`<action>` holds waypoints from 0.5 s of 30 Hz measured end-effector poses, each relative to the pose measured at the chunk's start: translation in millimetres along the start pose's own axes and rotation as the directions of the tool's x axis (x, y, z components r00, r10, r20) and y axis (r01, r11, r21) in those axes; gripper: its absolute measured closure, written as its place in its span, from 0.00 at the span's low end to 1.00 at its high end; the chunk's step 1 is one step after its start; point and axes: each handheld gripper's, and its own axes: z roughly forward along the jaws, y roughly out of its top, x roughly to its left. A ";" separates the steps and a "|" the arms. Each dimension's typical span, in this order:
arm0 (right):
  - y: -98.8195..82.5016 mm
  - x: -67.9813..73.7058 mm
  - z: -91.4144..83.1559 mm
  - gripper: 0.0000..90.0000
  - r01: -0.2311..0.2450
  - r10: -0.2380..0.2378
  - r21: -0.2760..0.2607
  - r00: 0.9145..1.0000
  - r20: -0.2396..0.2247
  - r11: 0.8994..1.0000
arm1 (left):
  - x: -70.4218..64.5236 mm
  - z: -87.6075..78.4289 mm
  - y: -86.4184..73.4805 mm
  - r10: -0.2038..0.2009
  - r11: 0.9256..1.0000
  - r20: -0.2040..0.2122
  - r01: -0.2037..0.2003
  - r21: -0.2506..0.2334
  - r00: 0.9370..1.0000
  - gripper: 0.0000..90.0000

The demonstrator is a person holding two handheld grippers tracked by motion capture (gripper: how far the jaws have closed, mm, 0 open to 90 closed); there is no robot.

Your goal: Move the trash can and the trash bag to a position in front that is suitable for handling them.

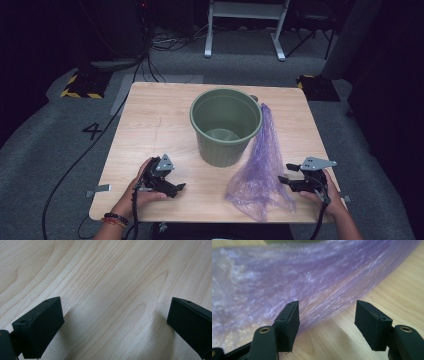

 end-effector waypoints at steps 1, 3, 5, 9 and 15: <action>-2.1 1.8 3.6 0.41 -0.005 0.005 0.009 1.000 -0.005 1.000 | 0.0 0.0 0.0 0.000 1.000 0.000 0.000 0.000 1.000 0.00; -2.3 5.7 7.5 0.41 0.001 0.000 0.013 1.000 -0.008 1.000 | 0.0 0.0 0.0 0.000 1.000 0.000 0.000 0.000 1.000 0.01; -1.3 10.1 10.9 0.42 0.009 -0.008 0.012 1.000 -0.015 1.000 | 0.0 -0.1 0.0 -0.001 1.000 0.000 0.001 0.001 1.000 0.01; 2.3 19.4 17.4 0.42 0.030 -0.030 0.014 0.999 -0.035 0.999 | 0.0 0.0 0.0 0.000 1.000 0.000 0.000 0.000 1.000 0.01; 12.5 39.6 31.2 0.42 0.082 -0.081 0.011 0.995 -0.056 0.997 | 0.0 0.0 0.0 0.000 1.000 0.000 0.000 0.000 1.000 0.01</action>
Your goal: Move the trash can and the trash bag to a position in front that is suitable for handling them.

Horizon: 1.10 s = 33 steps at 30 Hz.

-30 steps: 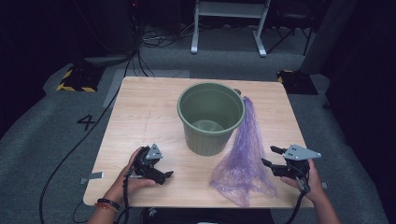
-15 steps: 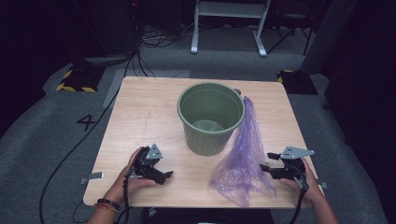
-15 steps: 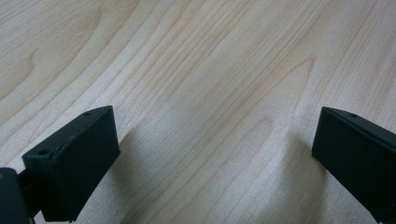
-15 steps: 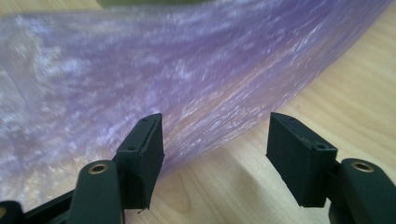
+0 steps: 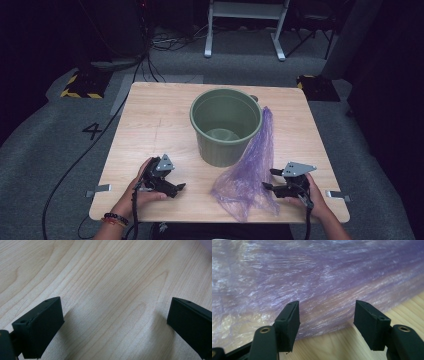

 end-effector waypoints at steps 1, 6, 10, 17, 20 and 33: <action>2.4 3.1 2.3 0.42 0.014 -0.014 0.001 1.000 0.009 1.000 | 0.0 0.0 0.0 0.000 1.000 0.000 0.000 0.000 1.000 0.00; 13.0 16.4 16.5 0.42 0.047 -0.047 0.008 0.999 -0.001 0.999 | 0.0 -0.1 -0.1 0.001 1.000 0.002 -0.001 -0.001 1.000 0.01; 20.5 24.8 26.8 0.43 0.059 -0.059 0.009 0.998 -0.008 0.998 | -1.2 -1.4 -0.2 -0.002 1.000 -0.001 0.002 -0.004 1.000 0.02; 30.6 33.6 39.2 0.42 0.061 -0.061 0.003 0.998 0.003 0.998 | -7.6 -19.6 9.2 -0.031 0.998 -0.041 0.029 -0.057 0.999 0.17; 33.2 34.8 41.1 0.42 0.064 -0.064 0.011 0.998 0.013 0.998 | -15.8 -27.6 13.8 -0.009 0.996 -0.019 0.007 -0.085 1.000 0.18; 33.3 33.2 43.5 0.42 0.048 -0.048 0.001 0.999 -0.001 0.999 | -61.1 -29.8 46.6 0.114 0.984 0.063 -0.104 -0.148 0.991 0.18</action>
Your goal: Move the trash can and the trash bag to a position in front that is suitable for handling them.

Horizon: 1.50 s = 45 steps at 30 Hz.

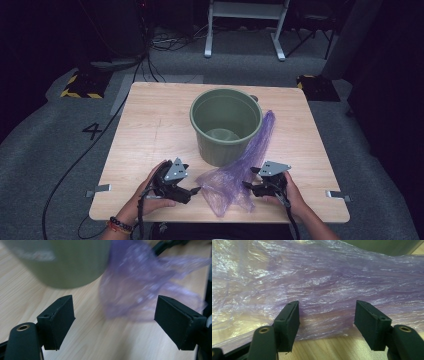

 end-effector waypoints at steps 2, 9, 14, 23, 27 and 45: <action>0.0 -0.1 0.1 0.42 0.000 0.000 -0.001 1.000 -0.001 1.000 | -5.7 5.6 5.9 0.000 1.000 0.031 0.000 -0.018 1.000 0.18; -0.2 0.3 0.3 0.40 -0.001 0.001 -0.003 1.000 0.005 1.000 | -22.4 36.6 13.1 0.071 0.997 0.110 -0.071 0.001 0.991 0.26; -0.6 0.9 0.2 0.39 0.001 -0.001 -0.006 1.000 0.015 1.000 | -18.8 55.7 2.8 0.056 0.995 0.110 -0.065 0.075 0.992 0.43; -3.2 -0.8 -9.5 0.38 0.004 -0.004 -0.042 1.000 0.002 0.999 | -12.9 57.7 -8.4 0.070 0.988 0.131 -0.087 0.125 0.989 0.75; -6.9 -11.7 -23.9 0.38 -0.034 0.036 -0.079 0.999 0.023 0.996 | -10.8 51.9 -11.8 0.102 0.984 0.131 -0.120 0.132 0.986 0.78; -6.1 -82.6 -46.5 0.31 -0.261 0.300 -0.204 0.934 0.192 0.943 | 23.6 28.2 -40.1 0.033 0.996 0.128 -0.043 0.078 0.991 0.72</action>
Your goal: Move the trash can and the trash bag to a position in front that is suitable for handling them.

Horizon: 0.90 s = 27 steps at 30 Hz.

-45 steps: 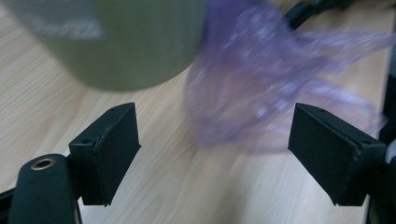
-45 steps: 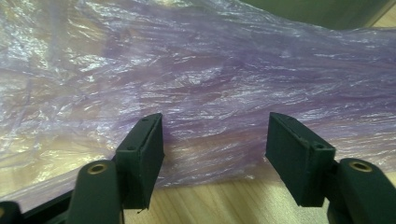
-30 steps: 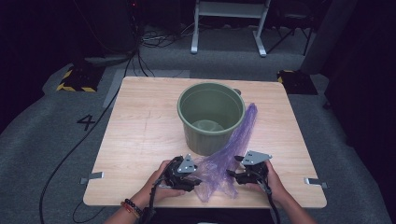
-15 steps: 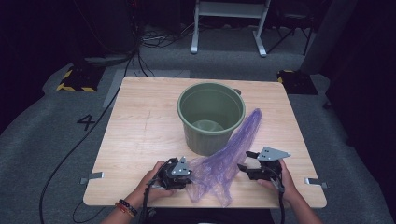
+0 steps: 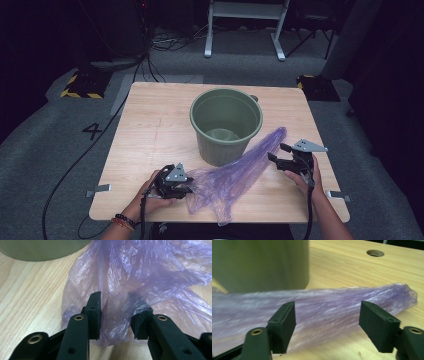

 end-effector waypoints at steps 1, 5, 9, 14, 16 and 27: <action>2.7 -0.7 4.2 0.31 0.000 0.000 0.008 1.000 0.002 1.000 | 0.1 0.2 -0.4 0.000 1.000 0.002 0.000 -0.004 1.000 0.70; 8.5 -3.3 19.7 0.29 -0.029 0.026 0.041 0.997 0.070 0.999 | -1.8 0.6 -2.0 0.019 1.000 -0.001 -0.019 -0.011 1.000 0.65; 7.2 -7.7 37.2 0.24 -0.068 0.056 0.089 0.989 0.137 0.994 | -3.8 1.7 -2.7 0.001 1.000 -0.027 -0.001 -0.011 1.000 0.43; 3.2 -10.0 46.0 0.23 -0.083 0.064 0.110 0.984 0.165 0.990 | -7.1 6.2 0.1 -0.050 0.999 -0.073 0.051 0.010 0.996 0.17; -0.1 -11.0 51.8 0.25 -0.091 0.066 0.130 0.981 0.180 0.987 | -7.4 4.0 -1.0 -0.067 0.998 -0.074 0.067 -0.005 0.995 0.18; -0.7 -12.1 59.5 0.81 -0.089 0.058 0.168 0.982 0.181 0.982 | -7.1 -25.5 -11.1 -0.123 0.991 -0.094 0.116 -0.071 0.988 0.17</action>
